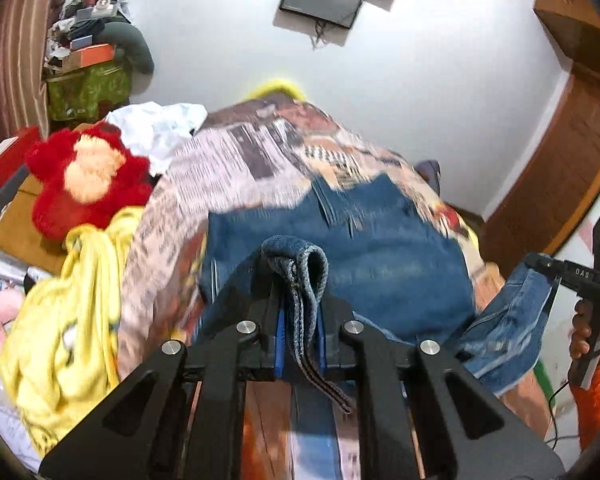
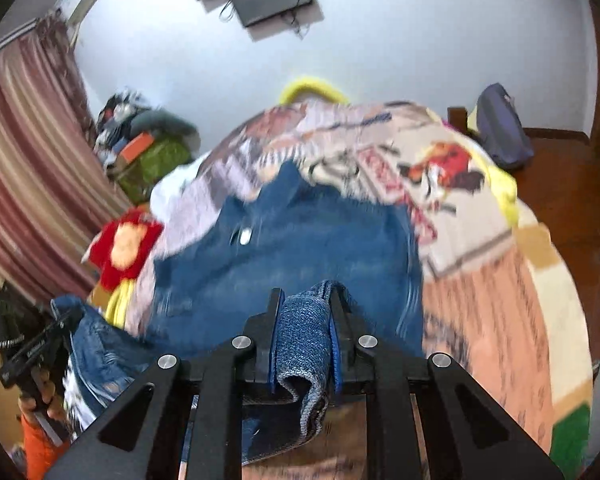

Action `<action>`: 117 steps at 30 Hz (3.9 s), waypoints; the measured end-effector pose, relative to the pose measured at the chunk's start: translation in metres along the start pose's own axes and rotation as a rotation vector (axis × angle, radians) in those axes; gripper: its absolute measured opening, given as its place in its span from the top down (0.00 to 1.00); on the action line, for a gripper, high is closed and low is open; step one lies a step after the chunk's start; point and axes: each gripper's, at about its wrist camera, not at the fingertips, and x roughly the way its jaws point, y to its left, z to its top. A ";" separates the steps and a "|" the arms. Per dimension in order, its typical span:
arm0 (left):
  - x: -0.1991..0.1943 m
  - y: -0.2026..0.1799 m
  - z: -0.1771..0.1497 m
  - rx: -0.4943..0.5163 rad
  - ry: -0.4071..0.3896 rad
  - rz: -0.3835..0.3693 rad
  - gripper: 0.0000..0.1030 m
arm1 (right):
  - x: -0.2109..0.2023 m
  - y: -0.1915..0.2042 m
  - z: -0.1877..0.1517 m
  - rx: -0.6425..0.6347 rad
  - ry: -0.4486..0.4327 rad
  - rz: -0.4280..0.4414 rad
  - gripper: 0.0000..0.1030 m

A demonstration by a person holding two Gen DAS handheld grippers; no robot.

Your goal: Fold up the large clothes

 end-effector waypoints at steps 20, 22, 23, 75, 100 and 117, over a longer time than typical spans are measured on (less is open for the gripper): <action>0.194 0.056 0.055 -0.056 0.169 0.160 0.88 | 0.180 -0.038 0.085 -0.112 0.044 -0.247 0.83; 0.211 0.057 0.047 -0.041 0.205 0.185 0.87 | 0.185 -0.041 0.081 -0.133 0.062 -0.254 0.83; 0.216 0.056 0.045 -0.030 0.212 0.194 0.87 | 0.187 -0.041 0.078 -0.158 0.067 -0.264 0.82; 0.227 0.104 0.069 0.054 0.226 0.433 0.12 | 0.245 0.021 0.076 -0.213 0.142 -0.233 0.82; 0.134 -0.009 0.048 0.244 0.091 0.227 0.12 | 0.145 0.132 0.014 -0.409 0.091 -0.035 0.82; 0.223 -0.032 -0.021 0.217 0.259 0.138 0.10 | 0.219 0.108 -0.017 -0.468 0.296 -0.140 0.82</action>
